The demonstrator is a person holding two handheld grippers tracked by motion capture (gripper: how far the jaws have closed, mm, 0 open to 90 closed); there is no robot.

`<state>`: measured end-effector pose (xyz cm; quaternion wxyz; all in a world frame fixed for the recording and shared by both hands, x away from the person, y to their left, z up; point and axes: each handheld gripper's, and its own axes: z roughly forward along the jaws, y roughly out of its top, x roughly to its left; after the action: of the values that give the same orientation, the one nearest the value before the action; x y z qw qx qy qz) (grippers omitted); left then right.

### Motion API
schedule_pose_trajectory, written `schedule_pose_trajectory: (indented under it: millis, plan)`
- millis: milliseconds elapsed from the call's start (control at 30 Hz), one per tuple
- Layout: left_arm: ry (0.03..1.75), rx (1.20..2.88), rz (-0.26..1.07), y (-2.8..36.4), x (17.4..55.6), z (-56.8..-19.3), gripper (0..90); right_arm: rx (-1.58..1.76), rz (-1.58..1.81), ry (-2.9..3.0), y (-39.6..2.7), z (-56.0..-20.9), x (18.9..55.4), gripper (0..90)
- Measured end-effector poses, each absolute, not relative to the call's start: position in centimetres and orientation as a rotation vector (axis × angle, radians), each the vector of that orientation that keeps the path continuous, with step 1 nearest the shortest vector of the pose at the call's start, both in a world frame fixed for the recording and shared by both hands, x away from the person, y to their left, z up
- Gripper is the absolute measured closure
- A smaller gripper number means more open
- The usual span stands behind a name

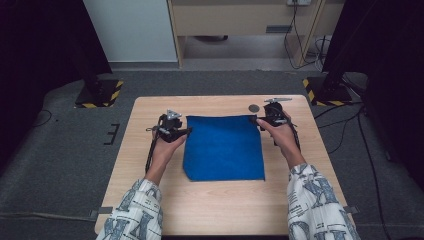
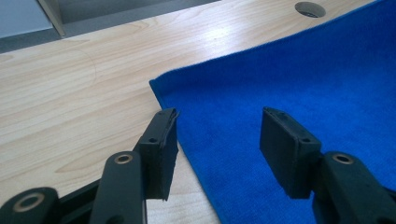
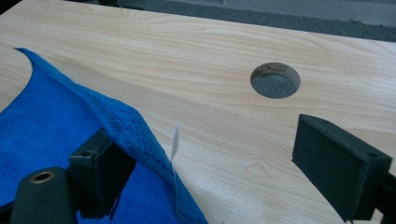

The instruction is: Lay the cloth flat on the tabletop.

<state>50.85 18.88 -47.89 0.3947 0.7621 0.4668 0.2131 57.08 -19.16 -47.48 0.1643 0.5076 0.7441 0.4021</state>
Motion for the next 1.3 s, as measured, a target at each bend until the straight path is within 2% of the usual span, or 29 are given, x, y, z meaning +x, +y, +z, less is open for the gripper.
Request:
schedule_pose_trajectory:
  millis: [433, 633, 967, 1167, 1300]
  plan:
    - [1.166, 1.948, 0.516, 18.7, 49.6, -48.8, 46.6, 1.367, 0.87, 2.275, -18.2, -51.6, 56.9, 14.5]
    - [1.168, 1.948, 0.518, 19.0, 49.6, -48.8, 46.8, 1.446, 1.001, 2.199, -19.6, -50.3, 57.0, 15.2]
    - [1.155, 1.938, 0.527, 19.1, 48.8, -48.5, 45.5, 1.418, 0.998, 2.18, -20.1, -48.7, 56.5, 14.3]
    - [1.158, 1.921, 0.537, 19.7, 47.7, -47.9, 39.3, 1.397, 1.028, 2.18, -19.8, -47.8, 55.4, 12.8]
    - [1.157, 1.913, 0.522, 20.3, 47.0, -47.7, 30.3, 1.371, 1.066, 2.173, -19.4, -46.8, 54.6, 12.6]
